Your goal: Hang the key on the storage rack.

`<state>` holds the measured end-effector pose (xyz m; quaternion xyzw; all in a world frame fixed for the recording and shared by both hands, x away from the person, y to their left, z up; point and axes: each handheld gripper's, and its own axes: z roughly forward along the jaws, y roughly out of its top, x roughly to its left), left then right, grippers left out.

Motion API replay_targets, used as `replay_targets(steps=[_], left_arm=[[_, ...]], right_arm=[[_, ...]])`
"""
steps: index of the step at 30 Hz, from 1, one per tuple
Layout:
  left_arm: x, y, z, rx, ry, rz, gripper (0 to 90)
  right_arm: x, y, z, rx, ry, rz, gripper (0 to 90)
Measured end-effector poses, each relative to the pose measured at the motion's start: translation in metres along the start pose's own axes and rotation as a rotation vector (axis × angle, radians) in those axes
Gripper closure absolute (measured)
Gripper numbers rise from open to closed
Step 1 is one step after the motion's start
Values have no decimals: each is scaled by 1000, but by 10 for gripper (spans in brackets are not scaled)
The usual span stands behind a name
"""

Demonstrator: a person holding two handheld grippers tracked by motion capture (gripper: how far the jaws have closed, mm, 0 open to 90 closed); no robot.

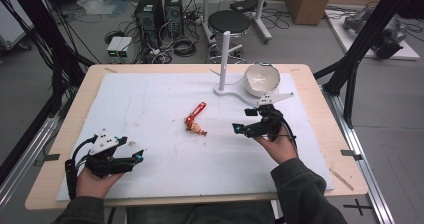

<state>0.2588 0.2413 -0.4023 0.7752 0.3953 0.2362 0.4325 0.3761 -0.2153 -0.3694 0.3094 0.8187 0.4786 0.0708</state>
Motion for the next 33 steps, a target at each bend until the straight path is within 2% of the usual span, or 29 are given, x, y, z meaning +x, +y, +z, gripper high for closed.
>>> replay_targets(steps=[6, 17, 26, 30, 33], left_arm=[[0, 0, 0, 2, -2, 2, 267], [1, 0, 0, -1, 0, 0, 267], [1, 0, 0, -1, -2, 0, 267], [2, 0, 0, -3, -2, -1, 267], [3, 0, -1, -3, -1, -3, 267]], right_arm=[[2, 21, 21, 29, 12, -1, 180], [2, 54, 65, 97, 8, 57, 207], [10, 76, 94, 134, 26, 43, 237], [16, 86, 109, 152, 34, 19, 313], [17, 88, 119, 190, 40, 23, 351]])
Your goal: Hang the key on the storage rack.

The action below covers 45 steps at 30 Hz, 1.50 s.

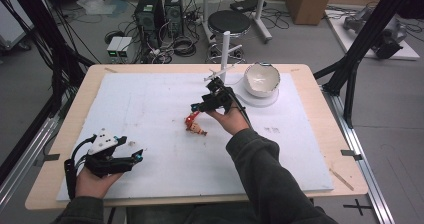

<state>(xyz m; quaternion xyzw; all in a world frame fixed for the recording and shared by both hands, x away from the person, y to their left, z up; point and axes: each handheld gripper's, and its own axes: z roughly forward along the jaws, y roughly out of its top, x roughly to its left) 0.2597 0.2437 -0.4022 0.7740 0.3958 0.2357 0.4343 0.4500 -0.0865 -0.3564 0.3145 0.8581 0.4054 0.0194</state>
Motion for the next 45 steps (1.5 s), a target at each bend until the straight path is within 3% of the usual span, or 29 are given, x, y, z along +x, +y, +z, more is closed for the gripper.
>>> replay_targets(steps=[8, 14, 20, 24, 30, 39, 45], left_arm=[[0, 0, 0, 0, -1, 1, 268], [0, 0, 0, -3, -2, -2, 268], [1, 0, 0, -2, 0, -1, 269], [1, 0, 0, -3, -1, -2, 269], [1, 0, -1, -1, 0, 1, 270], [2, 0, -2, -3, 1, -2, 271], [2, 0, -1, -2, 0, 0, 271]], right_arm=[[1, 3, 24, 60, 10, -3, 431], [-1, 4, 35, 66, 19, 12, 455], [-2, 6, 41, 82, 22, 3, 548], [-1, 7, 48, 108, 22, -10, 714], [2, 9, 61, 139, 21, -50, 874], [3, 9, 77, 182, 11, -48, 897], [0, 7, 82, 199, -28, -45, 897]])
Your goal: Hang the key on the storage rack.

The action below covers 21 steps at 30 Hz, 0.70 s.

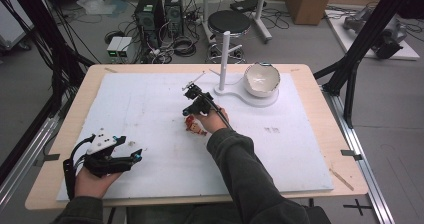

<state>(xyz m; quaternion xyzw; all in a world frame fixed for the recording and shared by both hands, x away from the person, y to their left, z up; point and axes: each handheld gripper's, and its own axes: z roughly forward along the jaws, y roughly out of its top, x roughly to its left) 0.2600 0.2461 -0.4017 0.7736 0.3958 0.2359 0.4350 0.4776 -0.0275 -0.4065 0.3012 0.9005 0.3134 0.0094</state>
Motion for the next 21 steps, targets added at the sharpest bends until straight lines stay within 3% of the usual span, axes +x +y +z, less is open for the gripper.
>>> replay_targets(steps=[10, 21], left_arm=[[0, 0, 0, -3, 0, -6, 271], [0, 0, 0, 0, -2, -2, 271]], right_arm=[[-1, -2, 10, 30, -35, 0, 897], [-5, -3, 6, 62, -59, -14, 896]])
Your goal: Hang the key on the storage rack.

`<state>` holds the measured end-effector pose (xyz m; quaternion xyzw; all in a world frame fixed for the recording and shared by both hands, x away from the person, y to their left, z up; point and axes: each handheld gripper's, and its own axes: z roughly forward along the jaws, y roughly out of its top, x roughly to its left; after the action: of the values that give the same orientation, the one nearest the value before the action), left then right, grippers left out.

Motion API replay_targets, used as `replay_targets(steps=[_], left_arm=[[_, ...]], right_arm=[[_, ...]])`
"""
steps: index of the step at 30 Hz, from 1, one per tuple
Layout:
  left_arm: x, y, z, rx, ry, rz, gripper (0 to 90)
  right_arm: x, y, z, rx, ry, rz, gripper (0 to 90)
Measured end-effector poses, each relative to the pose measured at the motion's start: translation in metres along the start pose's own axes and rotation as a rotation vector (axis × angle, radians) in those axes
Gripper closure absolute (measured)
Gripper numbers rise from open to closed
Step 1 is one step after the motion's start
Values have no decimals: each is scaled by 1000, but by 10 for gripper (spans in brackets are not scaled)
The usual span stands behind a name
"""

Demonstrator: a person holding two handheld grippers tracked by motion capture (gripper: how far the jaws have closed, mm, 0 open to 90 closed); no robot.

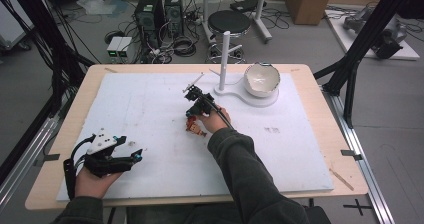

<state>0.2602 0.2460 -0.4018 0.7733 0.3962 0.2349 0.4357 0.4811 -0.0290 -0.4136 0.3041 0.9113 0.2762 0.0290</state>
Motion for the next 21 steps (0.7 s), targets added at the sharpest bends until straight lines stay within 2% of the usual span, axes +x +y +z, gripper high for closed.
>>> replay_targets(steps=[5, 8, 14, 15, 21], left_arm=[[0, 0, 0, -1, -1, -4, 271], [0, 0, 0, -1, 1, -4, 271], [0, 0, 0, -1, 6, -2, 271], [0, 0, 0, 2, 5, 1, 271], [-1, 0, 0, -3, 5, -2, 271]], right_arm=[[-3, -1, -5, 0, -6, 5, 890], [-7, -2, -12, -26, -2, 31, 884], [-16, -9, -24, -41, -8, 76, 884], [-21, -14, -29, -46, -13, 103, 884], [-33, -27, -37, -54, -25, 135, 884]])
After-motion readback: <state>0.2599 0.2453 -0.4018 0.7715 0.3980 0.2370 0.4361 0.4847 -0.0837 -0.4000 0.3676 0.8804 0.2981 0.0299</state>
